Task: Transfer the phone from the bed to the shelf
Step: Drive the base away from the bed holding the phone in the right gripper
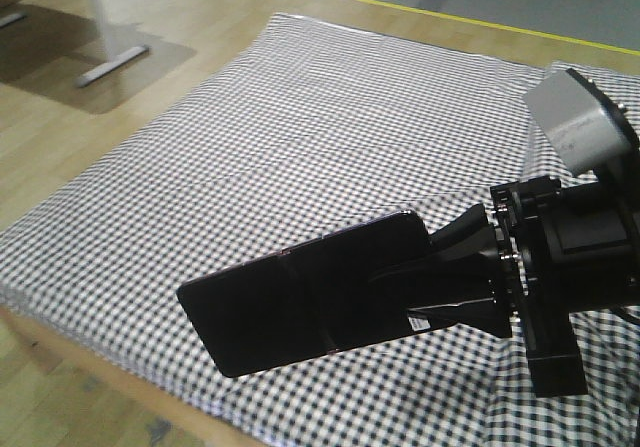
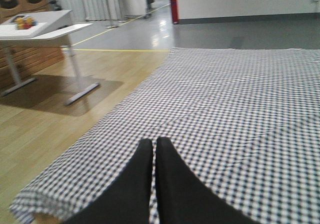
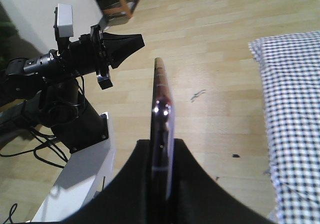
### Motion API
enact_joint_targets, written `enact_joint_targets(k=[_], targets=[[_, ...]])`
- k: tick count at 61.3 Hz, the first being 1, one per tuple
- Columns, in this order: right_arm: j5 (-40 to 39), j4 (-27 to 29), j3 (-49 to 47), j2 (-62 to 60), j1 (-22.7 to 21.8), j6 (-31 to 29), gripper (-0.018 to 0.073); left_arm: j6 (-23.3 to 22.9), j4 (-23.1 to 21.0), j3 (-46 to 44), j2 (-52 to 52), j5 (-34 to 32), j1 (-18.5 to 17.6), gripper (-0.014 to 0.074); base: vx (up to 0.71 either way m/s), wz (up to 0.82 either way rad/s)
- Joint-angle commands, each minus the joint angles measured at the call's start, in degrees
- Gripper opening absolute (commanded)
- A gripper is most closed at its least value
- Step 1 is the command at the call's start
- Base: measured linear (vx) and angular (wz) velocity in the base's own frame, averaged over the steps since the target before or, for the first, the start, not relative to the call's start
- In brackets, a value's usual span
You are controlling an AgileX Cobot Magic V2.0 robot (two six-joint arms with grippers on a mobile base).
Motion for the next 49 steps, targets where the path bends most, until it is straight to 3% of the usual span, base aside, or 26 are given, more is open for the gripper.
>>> enact_joint_targets(k=[1,49], targets=[[4.1,4.9,-1.6,-1.2,0.0,-0.5,-0.0003,-0.3,-0.5,-1.3,-0.2,-4.2,-0.4,0.0001,-0.16,0.55],[4.1,4.8,-1.6,-1.2,-0.1,-0.5,-0.0003,-0.3,-0.5,-1.3,-0.2,-4.2,-0.4,0.0001,-0.22,0.70]])
